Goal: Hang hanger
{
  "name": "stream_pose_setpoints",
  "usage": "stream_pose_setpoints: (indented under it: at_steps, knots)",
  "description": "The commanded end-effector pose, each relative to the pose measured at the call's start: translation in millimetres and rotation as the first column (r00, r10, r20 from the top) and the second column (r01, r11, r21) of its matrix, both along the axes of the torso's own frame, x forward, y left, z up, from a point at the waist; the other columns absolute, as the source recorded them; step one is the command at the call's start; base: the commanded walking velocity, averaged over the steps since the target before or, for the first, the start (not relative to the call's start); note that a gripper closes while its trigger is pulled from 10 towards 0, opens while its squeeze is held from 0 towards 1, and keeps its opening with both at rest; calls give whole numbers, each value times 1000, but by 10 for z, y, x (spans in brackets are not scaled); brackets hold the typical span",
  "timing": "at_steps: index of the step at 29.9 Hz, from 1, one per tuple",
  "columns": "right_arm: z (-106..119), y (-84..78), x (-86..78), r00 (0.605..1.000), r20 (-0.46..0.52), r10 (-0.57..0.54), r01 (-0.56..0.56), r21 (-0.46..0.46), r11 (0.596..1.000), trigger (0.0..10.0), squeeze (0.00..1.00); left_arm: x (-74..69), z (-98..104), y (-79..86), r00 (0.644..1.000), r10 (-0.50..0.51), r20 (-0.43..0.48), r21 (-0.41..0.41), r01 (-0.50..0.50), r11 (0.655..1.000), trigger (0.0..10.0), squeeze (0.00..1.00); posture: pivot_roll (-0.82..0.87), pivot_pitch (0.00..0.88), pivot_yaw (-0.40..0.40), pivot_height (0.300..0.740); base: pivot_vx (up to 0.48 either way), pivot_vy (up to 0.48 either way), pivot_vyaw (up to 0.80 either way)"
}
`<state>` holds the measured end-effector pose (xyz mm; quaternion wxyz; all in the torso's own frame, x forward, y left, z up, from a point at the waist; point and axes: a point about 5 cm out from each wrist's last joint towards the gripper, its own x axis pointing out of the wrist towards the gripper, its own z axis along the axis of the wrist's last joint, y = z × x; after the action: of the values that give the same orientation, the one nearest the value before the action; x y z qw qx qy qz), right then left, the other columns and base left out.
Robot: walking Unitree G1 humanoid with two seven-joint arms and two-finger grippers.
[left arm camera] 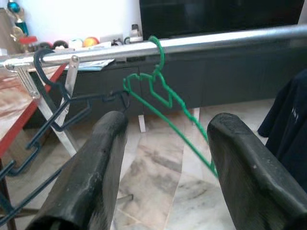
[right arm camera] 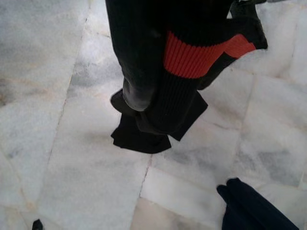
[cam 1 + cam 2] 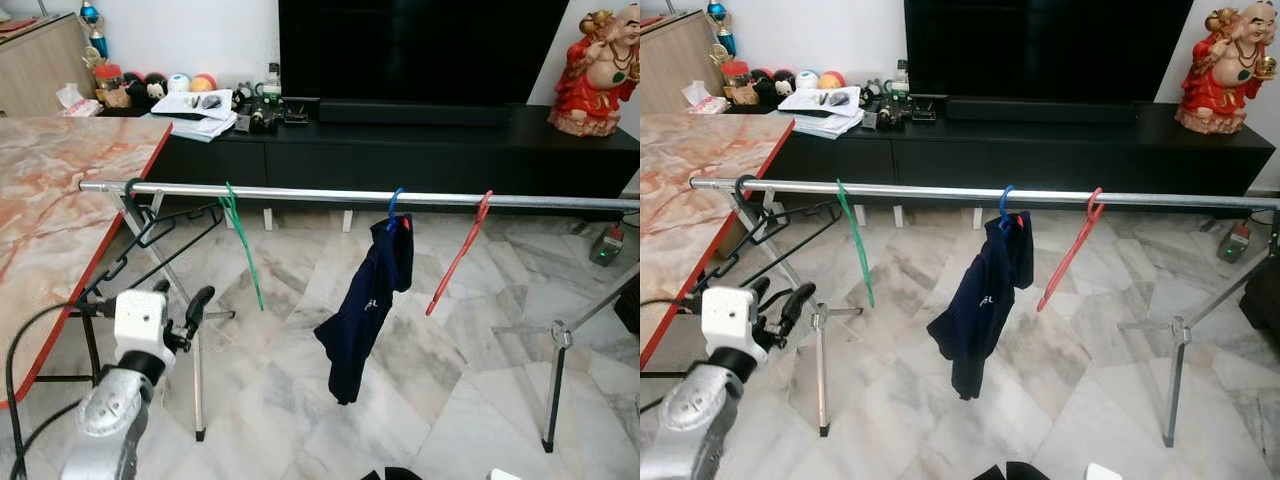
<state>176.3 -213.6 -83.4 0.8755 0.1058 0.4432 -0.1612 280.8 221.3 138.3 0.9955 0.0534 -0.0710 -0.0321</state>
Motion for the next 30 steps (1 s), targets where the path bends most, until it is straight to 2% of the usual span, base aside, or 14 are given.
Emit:
stream_pose_setpoints:
  at_steps: [1, 7, 12, 30]
  knots:
    - [-6, -23, -20, 1000, -7, -17, 17, 0, 1000, 10000, 0, -45, -75, -30, 999, -10, -43, -11, 10, 1000, 10000, 0, 59, 39, -21, 740, 0, 0, 0]
    - [-9, -9, -19, 1000, -11, -17, 17, -1, 1000, 10000, 0, -19, -37, 2, 999, 8, -39, -10, -8, 1000, 10000, 0, 59, 43, -18, 740, 41, 0, 0]
    - [-6, -4, -10, 1000, -8, -23, 23, 3, 1000, 10000, 0, -2, -9, -27, 997, -13, -77, -18, 11, 1000, 10000, 0, 60, 41, -15, 740, 287, 0, 0]
    - [-6, 0, -9, 1000, -8, -23, 23, 10, 1000, 10000, 0, 18, 7, -51, 995, -22, -93, -24, 20, 1000, 10000, 0, 64, 40, -15, 740, 333, 0, 0]
